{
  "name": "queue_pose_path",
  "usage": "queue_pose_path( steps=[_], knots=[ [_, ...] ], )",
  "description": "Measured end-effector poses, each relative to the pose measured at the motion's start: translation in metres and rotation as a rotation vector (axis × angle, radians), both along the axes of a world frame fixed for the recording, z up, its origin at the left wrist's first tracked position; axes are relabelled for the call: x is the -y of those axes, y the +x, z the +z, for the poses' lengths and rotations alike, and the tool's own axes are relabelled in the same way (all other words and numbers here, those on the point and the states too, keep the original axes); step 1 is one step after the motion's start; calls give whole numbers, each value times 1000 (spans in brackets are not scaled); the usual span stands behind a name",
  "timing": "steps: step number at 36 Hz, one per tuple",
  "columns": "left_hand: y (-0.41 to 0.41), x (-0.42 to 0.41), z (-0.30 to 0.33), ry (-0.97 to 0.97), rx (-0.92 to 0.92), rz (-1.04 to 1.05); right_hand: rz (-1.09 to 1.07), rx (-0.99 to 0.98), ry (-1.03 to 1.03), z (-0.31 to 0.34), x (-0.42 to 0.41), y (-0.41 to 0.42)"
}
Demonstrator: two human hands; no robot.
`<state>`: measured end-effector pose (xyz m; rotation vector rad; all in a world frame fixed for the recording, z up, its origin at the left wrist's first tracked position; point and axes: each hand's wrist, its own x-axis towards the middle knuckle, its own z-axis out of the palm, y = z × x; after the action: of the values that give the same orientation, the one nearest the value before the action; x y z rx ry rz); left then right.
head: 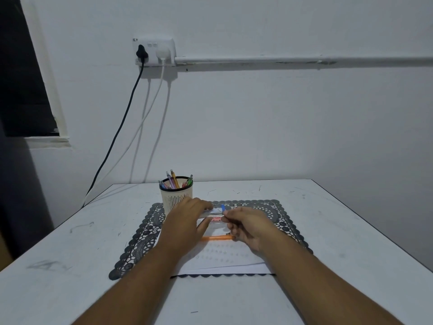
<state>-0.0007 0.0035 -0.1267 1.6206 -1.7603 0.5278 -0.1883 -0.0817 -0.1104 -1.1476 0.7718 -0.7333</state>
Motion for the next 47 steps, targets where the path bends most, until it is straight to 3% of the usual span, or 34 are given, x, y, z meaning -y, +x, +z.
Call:
queue_pose_path(
  steps=[16, 47],
  knots=[
    [-7, -2, -1, 93, -65, 70, -119, -75, -337, -5, -3, 9],
    [-15, -10, 4, 106, -161, 107, -151, 39, -316, -1, -6, 11]
  ],
)
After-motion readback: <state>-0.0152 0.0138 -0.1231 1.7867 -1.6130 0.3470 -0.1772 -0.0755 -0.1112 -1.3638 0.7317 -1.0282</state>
